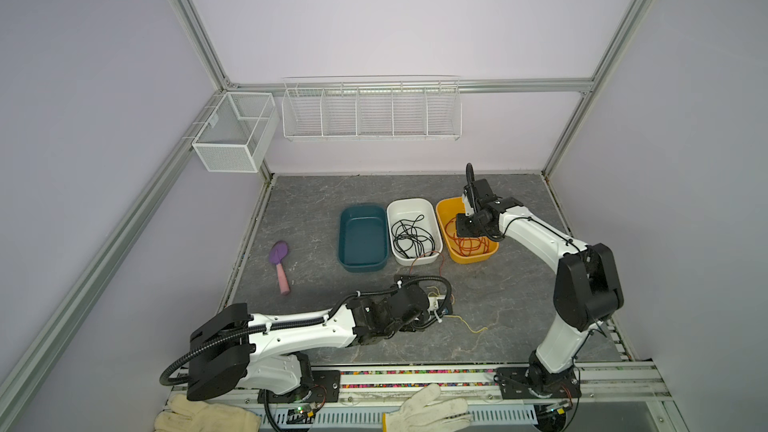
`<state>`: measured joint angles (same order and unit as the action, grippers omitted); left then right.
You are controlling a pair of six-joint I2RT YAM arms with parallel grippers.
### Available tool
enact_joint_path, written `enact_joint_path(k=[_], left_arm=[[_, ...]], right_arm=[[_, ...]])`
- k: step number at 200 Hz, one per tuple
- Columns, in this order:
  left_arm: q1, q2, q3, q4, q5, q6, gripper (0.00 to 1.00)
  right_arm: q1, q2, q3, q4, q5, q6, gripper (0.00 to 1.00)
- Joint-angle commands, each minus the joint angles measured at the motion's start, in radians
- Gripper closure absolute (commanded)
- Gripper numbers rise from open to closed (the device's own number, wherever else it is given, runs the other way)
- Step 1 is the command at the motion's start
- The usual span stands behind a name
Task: Untangle the cables
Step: 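Open the right gripper to drop the red wire into the yellow tub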
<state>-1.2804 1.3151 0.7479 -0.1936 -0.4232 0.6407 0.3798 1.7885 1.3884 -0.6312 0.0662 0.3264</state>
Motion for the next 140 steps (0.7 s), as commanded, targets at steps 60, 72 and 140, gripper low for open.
enact_joint_path(k=[60, 72, 140], left_arm=[[-0.005, 0.002, 0.004, -0.003, -0.011, 0.025, 0.01], [-0.005, 0.003, 0.004, -0.004, -0.011, 0.025, 0.01], [-0.005, 0.005, 0.002, -0.005, -0.015, 0.028, 0.01]], right_arm=[[-0.017, 0.089, 0.041, -0.004, -0.019, -0.002, 0.94], [-0.018, 0.1, 0.045, -0.002, -0.017, -0.005, 0.94], [-0.019, 0.172, 0.069, 0.024, -0.026, -0.016, 0.94]])
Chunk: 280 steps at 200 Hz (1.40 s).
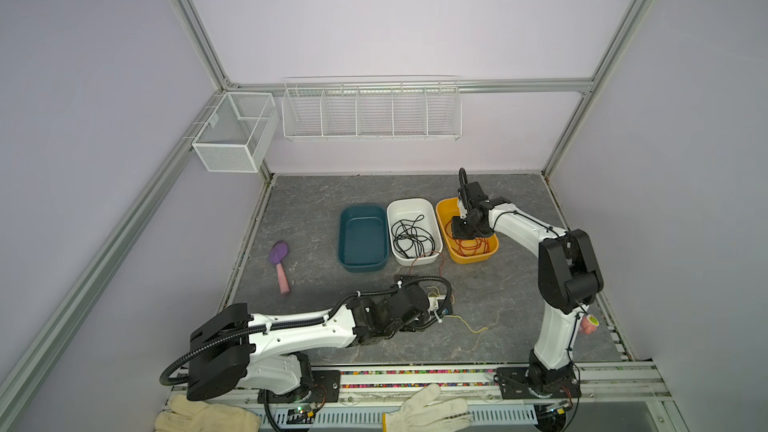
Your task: Untangle the cables
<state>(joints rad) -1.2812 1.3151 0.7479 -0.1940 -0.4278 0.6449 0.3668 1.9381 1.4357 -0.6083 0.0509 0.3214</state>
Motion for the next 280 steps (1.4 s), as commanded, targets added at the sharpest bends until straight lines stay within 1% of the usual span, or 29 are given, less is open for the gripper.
enact_joint_path(k=[1, 33, 49, 79, 122, 152, 171, 190, 219, 257, 267, 280], left_arm=[[-0.004, 0.005, 0.002, -0.004, -0.011, 0.024, 0.01], [-0.004, 0.007, 0.002, -0.004, -0.011, 0.026, 0.01], [-0.004, 0.008, 0.001, -0.005, -0.011, 0.025, 0.01], [-0.006, 0.008, 0.001, -0.008, -0.013, 0.026, 0.01], [-0.007, 0.011, 0.002, -0.012, -0.018, 0.024, 0.01], [-0.007, 0.009, 0.002, -0.012, -0.023, 0.026, 0.01], [-0.007, 0.008, 0.002, -0.01, -0.025, 0.025, 0.01], [-0.007, 0.005, -0.002, -0.004, -0.036, 0.027, 0.01], [-0.007, -0.013, -0.012, 0.012, -0.058, 0.033, 0.01], [-0.007, -0.053, -0.046, 0.061, -0.1, 0.042, 0.01], [-0.007, -0.062, -0.055, 0.08, -0.117, 0.039, 0.01], [-0.004, -0.08, -0.064, 0.103, -0.147, 0.022, 0.01]], right_arm=[[-0.006, 0.022, 0.022, 0.001, -0.011, -0.011, 0.94], [-0.007, 0.008, 0.016, -0.002, -0.01, -0.012, 0.92], [-0.006, -0.014, 0.004, -0.002, -0.006, -0.012, 0.86], [-0.006, -0.048, -0.015, 0.0, -0.021, -0.007, 0.79], [-0.005, -0.109, -0.025, -0.002, -0.036, 0.006, 0.72], [-0.005, -0.155, -0.031, -0.013, -0.041, 0.01, 0.7], [-0.001, -0.198, -0.055, -0.008, -0.066, 0.02, 0.65], [0.012, -0.257, -0.105, 0.013, -0.127, 0.021, 0.61], [0.041, -0.388, -0.218, 0.059, -0.198, 0.042, 0.5], [0.08, -0.573, -0.4, 0.146, -0.286, 0.133, 0.39], [0.096, -0.608, -0.447, 0.18, -0.321, 0.168, 0.37], [0.129, -0.646, -0.499, 0.221, -0.332, 0.206, 0.34]])
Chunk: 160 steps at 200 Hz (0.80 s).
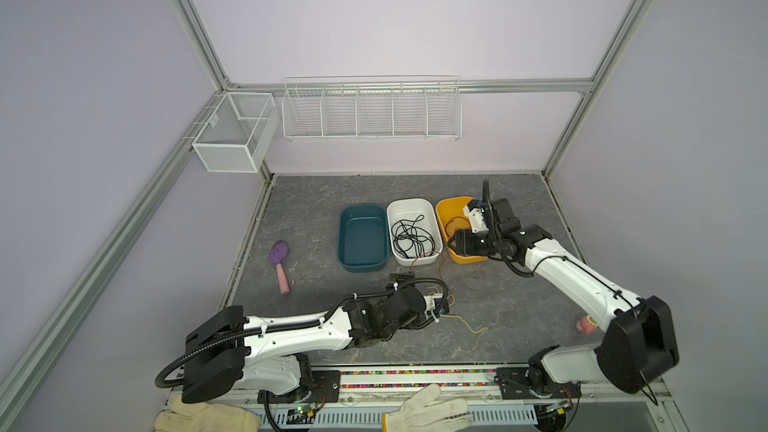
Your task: Untangle the cables
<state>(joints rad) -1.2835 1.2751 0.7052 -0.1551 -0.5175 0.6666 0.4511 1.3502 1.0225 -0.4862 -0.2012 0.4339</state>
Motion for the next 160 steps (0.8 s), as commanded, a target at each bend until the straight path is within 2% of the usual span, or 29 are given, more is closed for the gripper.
enact_joint_path(k=[1, 18, 42, 53, 93, 108, 127, 160], left_arm=[[-0.002, -0.042, -0.022, 0.066, -0.059, -0.003, 0.01], [0.003, -0.069, -0.021, 0.069, -0.1, -0.041, 0.01], [0.003, -0.086, 0.046, -0.098, -0.16, -0.121, 0.01], [0.003, -0.09, 0.081, -0.182, -0.221, -0.189, 0.01], [0.003, -0.127, 0.123, -0.449, -0.231, -0.409, 0.01], [0.001, -0.182, 0.074, -0.445, -0.218, -0.397, 0.01], [0.001, -0.286, -0.027, -0.356, -0.217, -0.368, 0.01], [0.001, -0.482, -0.162, -0.25, -0.118, -0.288, 0.01]], right_arm=[[0.048, -0.061, -0.089, 0.102, -0.08, 0.095, 0.34], [0.094, -0.088, -0.136, 0.146, -0.066, 0.102, 0.31], [0.141, -0.112, -0.225, 0.238, -0.067, 0.092, 0.29], [0.159, -0.111, -0.251, 0.29, -0.081, 0.084, 0.26], [0.226, -0.022, -0.25, 0.367, -0.075, 0.051, 0.22], [0.243, 0.031, -0.24, 0.398, -0.075, 0.056, 0.22], [0.268, 0.104, -0.209, 0.415, -0.067, 0.056, 0.2], [0.296, 0.193, -0.156, 0.417, -0.016, 0.049, 0.18]])
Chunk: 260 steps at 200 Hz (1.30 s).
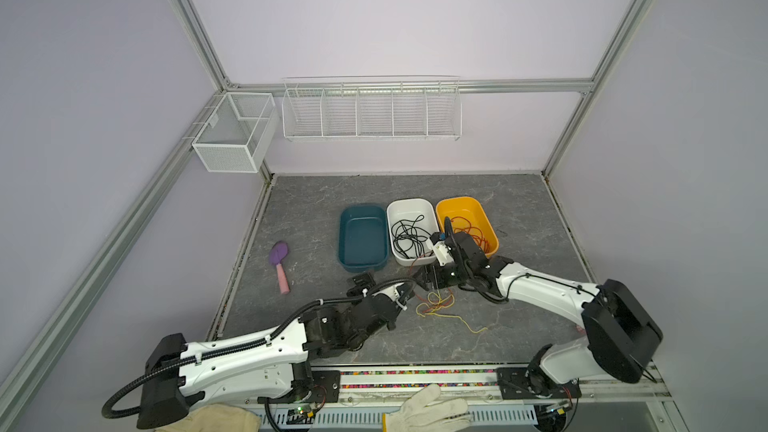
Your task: Untangle the cables
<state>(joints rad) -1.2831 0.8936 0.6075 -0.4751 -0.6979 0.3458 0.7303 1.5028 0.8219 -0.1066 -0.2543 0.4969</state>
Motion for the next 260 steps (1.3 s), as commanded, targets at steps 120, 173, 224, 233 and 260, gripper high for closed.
enact_joint_path(k=[120, 173, 224, 233, 260], left_arm=[[0.001, -0.073, -0.123, 0.09, 0.213, 0.102, 0.01], [0.001, -0.06, -0.126, 0.095, 0.219, 0.109, 0.01], [0.001, -0.059, -0.129, 0.103, 0.231, 0.11, 0.0], [0.001, -0.06, -0.129, 0.103, 0.232, 0.11, 0.0], [0.001, -0.06, -0.13, 0.103, 0.23, 0.111, 0.01]], right_arm=[[0.047, 0.226, 0.114, 0.14, 0.079, 0.029, 0.23], [0.06, 0.25, 0.109, 0.168, 0.104, 0.019, 0.32], [0.064, 0.27, 0.109, 0.174, 0.144, 0.012, 0.48], [0.065, 0.271, 0.107, 0.177, 0.144, 0.012, 0.52], [0.068, 0.269, 0.109, 0.185, 0.141, 0.011, 0.61]])
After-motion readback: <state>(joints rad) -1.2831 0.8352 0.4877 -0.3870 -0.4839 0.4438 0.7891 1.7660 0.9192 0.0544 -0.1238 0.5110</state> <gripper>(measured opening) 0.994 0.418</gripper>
